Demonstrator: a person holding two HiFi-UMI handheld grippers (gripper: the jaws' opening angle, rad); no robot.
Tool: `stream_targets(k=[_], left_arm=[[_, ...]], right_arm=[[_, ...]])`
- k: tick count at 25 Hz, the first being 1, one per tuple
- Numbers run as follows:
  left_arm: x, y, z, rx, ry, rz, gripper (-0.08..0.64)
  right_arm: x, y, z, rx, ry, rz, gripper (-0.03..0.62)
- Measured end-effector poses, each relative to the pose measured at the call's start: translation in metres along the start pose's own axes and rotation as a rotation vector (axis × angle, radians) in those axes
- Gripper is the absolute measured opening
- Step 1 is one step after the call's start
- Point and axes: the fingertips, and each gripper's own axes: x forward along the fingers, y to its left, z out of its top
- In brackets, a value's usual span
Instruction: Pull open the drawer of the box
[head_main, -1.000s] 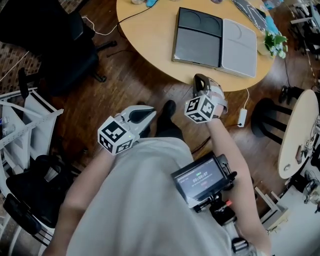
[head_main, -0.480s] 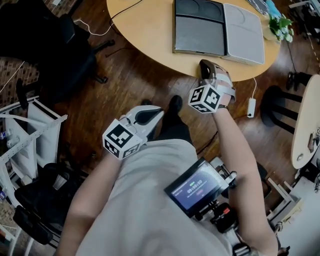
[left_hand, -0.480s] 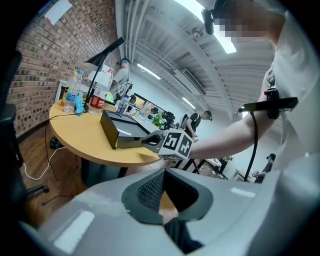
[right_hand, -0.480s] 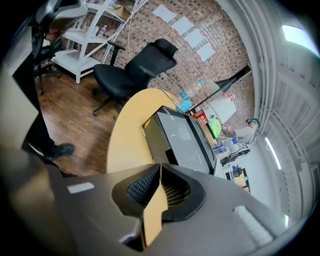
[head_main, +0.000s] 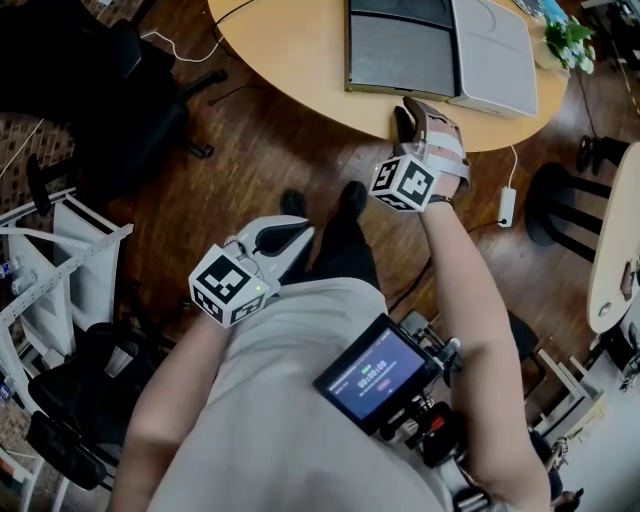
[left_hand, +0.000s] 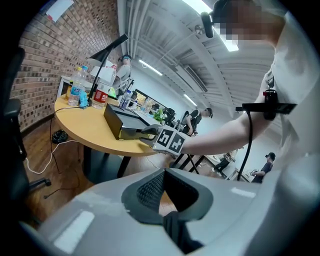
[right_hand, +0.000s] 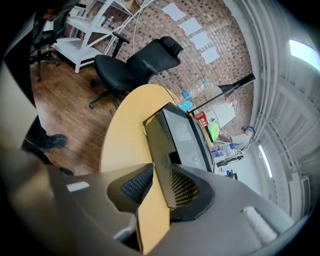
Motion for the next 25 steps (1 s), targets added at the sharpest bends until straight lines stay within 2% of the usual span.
stream_targets(k=[16,25], left_arm=[[-0.012,0.006,-0.010,-0.010,0.011,0.018,0.006],[-0.007,0.004,-0.007,-0.021,0.014,0.014,0.006]], right_arm=[[0.018,-0.005,0.002,-0.088,0.026,-0.047,0.100],[0.022,-0.001,0.005,-0.274,0.056,-0.102,0.096]])
